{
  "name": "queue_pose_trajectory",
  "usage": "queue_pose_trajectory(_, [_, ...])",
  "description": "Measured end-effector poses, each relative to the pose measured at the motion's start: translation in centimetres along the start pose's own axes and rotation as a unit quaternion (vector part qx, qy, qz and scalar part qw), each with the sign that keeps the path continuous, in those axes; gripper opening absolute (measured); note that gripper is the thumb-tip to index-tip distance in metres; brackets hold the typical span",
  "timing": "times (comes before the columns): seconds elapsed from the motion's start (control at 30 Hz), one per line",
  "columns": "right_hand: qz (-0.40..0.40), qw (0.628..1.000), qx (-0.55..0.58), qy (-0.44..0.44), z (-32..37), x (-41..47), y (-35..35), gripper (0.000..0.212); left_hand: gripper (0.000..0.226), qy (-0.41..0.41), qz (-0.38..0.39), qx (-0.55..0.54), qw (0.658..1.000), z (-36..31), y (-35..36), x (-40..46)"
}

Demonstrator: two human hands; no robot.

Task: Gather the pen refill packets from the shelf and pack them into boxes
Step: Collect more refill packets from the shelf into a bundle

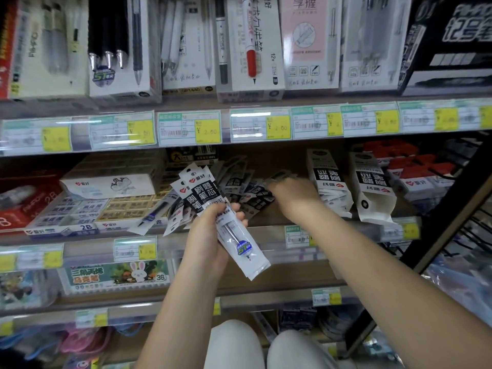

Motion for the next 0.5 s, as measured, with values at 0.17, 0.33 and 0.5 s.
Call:
queue_pose_trajectory(0.17, [-0.05,0.994,0.093,0.014,-0.7,-0.5,-0.7,0.042,0.012,0.021,-0.006,-0.011,1.0,-0.4,0.3,-0.1])
queue_pose_trajectory(0.33, [-0.215,0.962,0.159,-0.048,0.7,-2.2,-4.7,0.022,0.014,0.03,-0.009,0.012,0.999,-0.5,0.7,-0.3])
queue_pose_trajectory(0.5, [-0.322,0.926,0.196,-0.035,1.9,-4.1,-9.0,0.016,0.019,0.051,-0.016,0.059,0.997,-0.6,0.9,-0.5])
Point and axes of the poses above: each hand's wrist, its own x-axis towards the middle knuckle, its own y-axis out of the palm, z = x × y, the point moved 10 cm from there along x, towards the middle knuckle, and after that the axes turned 2 degrees about x, right-handed, at the moved point
